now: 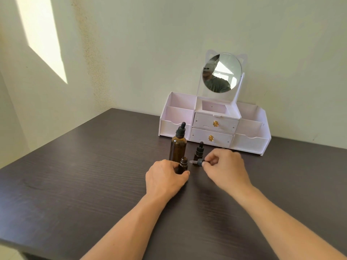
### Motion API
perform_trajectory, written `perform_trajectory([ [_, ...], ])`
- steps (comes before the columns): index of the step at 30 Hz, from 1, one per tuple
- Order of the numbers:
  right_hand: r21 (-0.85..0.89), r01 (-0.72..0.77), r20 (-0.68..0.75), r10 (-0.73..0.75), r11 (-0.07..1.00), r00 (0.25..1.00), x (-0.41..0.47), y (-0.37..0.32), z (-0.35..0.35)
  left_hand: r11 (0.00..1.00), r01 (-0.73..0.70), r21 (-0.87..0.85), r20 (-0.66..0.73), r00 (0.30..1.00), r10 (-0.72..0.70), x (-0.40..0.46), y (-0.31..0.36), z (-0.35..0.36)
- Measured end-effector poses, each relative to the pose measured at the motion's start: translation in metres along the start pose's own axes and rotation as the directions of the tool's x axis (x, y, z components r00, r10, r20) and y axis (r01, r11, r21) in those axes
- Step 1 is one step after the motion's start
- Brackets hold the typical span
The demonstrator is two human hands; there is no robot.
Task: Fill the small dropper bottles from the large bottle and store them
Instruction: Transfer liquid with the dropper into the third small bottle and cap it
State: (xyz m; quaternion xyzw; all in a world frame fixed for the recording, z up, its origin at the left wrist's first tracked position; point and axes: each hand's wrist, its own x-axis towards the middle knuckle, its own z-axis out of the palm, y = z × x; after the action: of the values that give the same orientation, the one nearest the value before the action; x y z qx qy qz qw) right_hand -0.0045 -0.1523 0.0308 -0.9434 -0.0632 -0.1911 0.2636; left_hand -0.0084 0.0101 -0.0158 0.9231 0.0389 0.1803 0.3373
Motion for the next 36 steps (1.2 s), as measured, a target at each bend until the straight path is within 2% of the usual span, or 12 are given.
perform_trajectory([
  [5,0.019,-0.050,-0.006,0.050,0.999,0.999,-0.008,0.005,0.026,1.000,0.021,-0.010,0.012,1.000,-0.021,-0.001,0.000,-0.002],
  [11,0.049,0.002,-0.011,-0.001,0.999,1.000,-0.012,0.007,0.039,0.999,0.028,-0.044,0.014,1.000,-0.028,0.000,0.000,-0.004],
  [19,0.081,0.021,-0.004,-0.020,0.996,1.000,-0.015,0.008,0.039,0.988,0.052,-0.142,0.010,0.999,-0.052,-0.001,-0.003,-0.004],
  [31,0.134,-0.012,0.007,0.012,0.991,1.000,-0.018,0.010,0.032,0.982,0.060,-0.178,0.022,0.998,-0.057,0.001,-0.005,-0.004],
  [36,0.132,0.086,-0.134,-0.068,0.987,0.989,-0.006,-0.003,0.017,0.981,0.059,-0.187,0.036,0.998,-0.053,0.001,-0.004,-0.006],
])
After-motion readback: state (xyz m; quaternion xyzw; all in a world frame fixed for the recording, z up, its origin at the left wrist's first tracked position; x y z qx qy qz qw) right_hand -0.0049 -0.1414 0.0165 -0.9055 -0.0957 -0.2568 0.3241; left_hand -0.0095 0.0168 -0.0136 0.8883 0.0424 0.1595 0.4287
